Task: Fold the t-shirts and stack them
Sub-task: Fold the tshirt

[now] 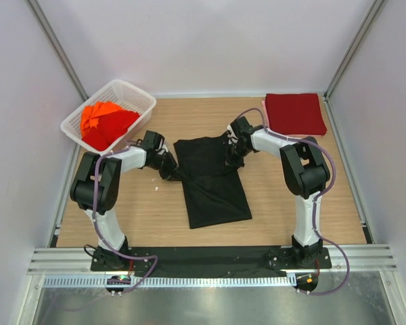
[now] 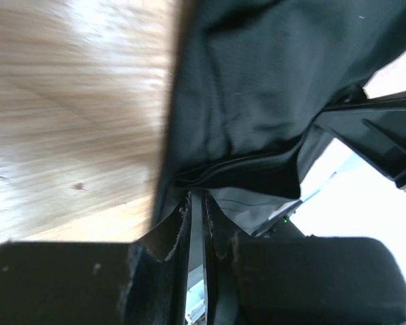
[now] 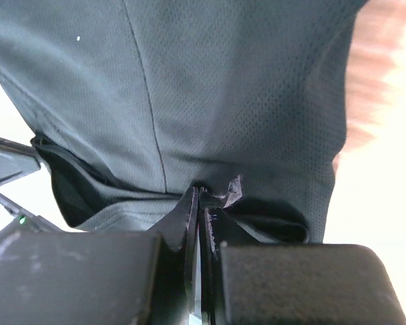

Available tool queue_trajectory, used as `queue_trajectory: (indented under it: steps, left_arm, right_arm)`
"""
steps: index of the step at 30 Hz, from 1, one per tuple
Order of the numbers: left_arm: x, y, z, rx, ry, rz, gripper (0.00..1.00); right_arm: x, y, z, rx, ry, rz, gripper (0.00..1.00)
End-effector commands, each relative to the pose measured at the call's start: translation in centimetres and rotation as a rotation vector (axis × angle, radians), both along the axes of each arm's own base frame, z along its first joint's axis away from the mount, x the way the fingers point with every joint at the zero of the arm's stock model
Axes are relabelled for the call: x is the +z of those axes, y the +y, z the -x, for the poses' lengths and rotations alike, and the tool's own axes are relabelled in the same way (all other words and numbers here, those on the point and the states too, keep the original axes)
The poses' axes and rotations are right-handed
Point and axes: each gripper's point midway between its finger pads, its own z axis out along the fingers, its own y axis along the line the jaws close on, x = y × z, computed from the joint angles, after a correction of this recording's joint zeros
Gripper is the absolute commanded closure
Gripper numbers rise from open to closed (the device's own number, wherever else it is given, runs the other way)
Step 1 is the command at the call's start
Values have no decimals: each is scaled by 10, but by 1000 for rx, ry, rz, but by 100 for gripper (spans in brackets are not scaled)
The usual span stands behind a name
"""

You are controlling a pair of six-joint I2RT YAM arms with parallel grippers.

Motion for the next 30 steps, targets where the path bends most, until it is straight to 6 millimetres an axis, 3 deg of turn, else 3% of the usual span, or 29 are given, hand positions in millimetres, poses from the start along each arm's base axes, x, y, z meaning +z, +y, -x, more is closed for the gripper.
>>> queue_trajectory:
  steps: [1,9,14,18,21,25,30]
  left_arm:
    - [-3,8,-16,28,-32,-35,89]
    - [-26,17,-12,14,10,-94,92]
    - [4,21,-17,0,-74,-105,92]
    - [51,10,-16,-22,-166,-22,85]
    - [67,-3,-10,-39,-169,39,82]
    - [66,-32,-3,-63,-153,97,82]
    - [48,-43,-4,-57,-103,99,85]
  right_arm:
    - [-8,-21,-27,-14,-94,94,95]
    - [-7,-24,-36,9,-101,101,95]
    - [24,-16,-35,0,-123,43,93]
    - [52,-15,-33,13,-141,25,84]
    - [67,-15,-28,22,-142,28,74]
    - [77,-3,-16,69,-144,36,65]
    - [75,1,-3,78,-141,77,61]
